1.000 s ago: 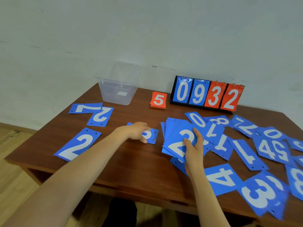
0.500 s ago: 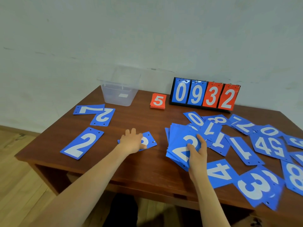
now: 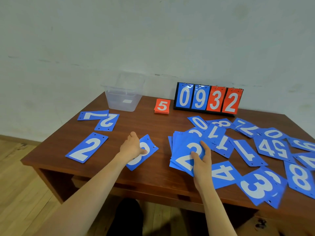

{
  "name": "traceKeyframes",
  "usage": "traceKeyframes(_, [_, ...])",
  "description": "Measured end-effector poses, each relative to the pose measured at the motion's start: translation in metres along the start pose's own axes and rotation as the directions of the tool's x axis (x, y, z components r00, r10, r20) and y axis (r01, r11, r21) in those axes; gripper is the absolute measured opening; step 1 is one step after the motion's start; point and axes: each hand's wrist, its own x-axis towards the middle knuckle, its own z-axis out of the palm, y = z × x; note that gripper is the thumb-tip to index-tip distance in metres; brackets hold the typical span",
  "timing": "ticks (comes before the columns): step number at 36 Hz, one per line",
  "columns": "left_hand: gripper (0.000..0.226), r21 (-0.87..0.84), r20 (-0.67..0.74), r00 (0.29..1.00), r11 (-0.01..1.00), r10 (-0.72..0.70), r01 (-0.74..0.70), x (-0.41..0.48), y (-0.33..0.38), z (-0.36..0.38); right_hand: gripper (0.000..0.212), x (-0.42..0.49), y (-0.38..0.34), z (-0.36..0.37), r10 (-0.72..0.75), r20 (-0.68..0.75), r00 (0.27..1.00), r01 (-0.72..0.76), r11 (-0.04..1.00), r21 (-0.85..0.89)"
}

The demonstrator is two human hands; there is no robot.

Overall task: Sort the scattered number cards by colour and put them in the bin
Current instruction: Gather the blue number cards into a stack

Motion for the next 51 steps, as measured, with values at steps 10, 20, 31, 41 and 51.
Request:
traceKeyframes(10, [0.022,-0.892,-0.083,0.995,0.449,-0.056,-0.049,-0.026,0.022,-0.018,0.048,-0.005,0.007,-0.002,-0.041,0.024,0.999,0.044,0.994,-0.1])
traceKeyframes(20, [0.025,-0.897,-0.019,0.994,0.437,0.11,-0.066,-0.046,0.05,0.01,0.034,-0.006,-0.002,0.009,-0.05,0.033,0.998,0.05,0.999,0.003])
traceKeyframes(31, [0.018,-0.658,-0.272,0.944,0.679,0.189,-0.326,-0.041,0.032,0.014,0.071,-0.002,0.001,0.045,-0.123,0.179,0.976,0.142,0.985,-0.095])
traceKeyframes(41, [0.036,-0.135,-0.41,0.909,0.981,0.074,-0.141,-0.014,-0.064,-0.025,0.042,0.001,0.009,0.081,-0.027,0.201,0.979,0.057,0.988,-0.144])
traceKeyframes(51, [0.061,0.22,-0.047,0.996,0.972,-0.069,0.078,-0.019,-0.103,-0.014,0.034,0.0,0.016,0.098,0.019,0.201,0.979,0.013,0.988,-0.156])
